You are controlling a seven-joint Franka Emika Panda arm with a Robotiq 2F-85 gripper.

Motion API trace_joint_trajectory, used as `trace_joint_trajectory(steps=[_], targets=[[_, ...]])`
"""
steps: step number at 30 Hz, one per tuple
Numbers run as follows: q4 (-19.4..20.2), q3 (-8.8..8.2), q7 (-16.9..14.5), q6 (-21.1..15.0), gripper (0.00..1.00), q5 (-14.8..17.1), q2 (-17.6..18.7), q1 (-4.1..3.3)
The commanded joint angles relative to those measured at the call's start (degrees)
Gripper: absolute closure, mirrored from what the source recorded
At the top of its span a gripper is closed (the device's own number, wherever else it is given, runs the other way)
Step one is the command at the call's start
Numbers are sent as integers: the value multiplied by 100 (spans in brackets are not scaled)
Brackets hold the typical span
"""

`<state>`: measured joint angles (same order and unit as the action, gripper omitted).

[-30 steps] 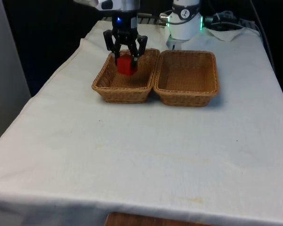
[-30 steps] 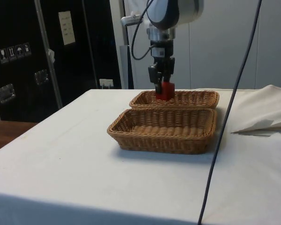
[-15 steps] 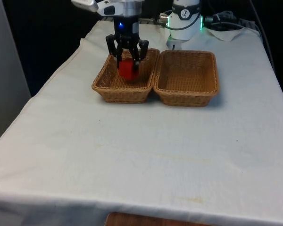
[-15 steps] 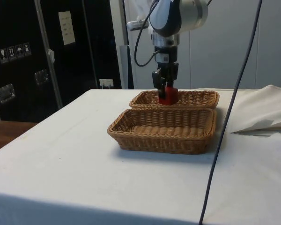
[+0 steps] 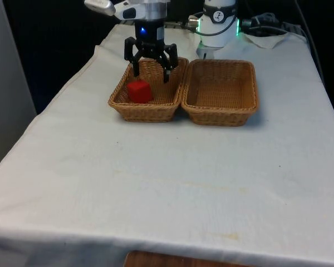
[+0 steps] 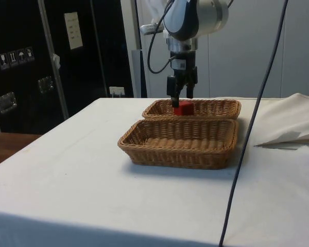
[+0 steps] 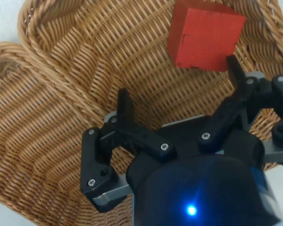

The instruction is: Pick up the red cube and place it into the right basket.

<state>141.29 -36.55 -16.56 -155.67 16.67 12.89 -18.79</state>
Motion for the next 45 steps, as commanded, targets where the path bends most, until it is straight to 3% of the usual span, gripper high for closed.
trace_joint_trajectory(steps=[1,2,3,8,9,10,15,18,19,29,34,35,36,41,42,43,45], targets=[[0,63,-86,29,0,115,-40,40],[0,0,0,0,0,0,0,0],[0,63,-86,29,0,115,-40,40],[-126,-11,-126,229,0,-34,-126,0],[-103,0,-97,103,0,0,-57,0],[-195,-29,-178,350,0,-52,-166,-6],[-355,-46,-229,636,0,-149,-275,-29],[-424,-6,-269,728,0,-138,-338,-6],[-453,-23,-218,808,0,-241,-361,-34],[-504,69,-315,991,0,-424,-579,-40],[-527,218,-229,1003,0,-458,-653,-80],[-510,212,-361,985,0,-355,-647,-29],[-533,252,-195,1003,0,-464,-665,-80],[-556,498,46,1014,0,-493,-728,-86],[-539,510,-103,985,0,-372,-739,-40],[-561,539,80,1020,0,-493,-733,-86],[-579,619,143,1043,0,-487,-745,-80]])
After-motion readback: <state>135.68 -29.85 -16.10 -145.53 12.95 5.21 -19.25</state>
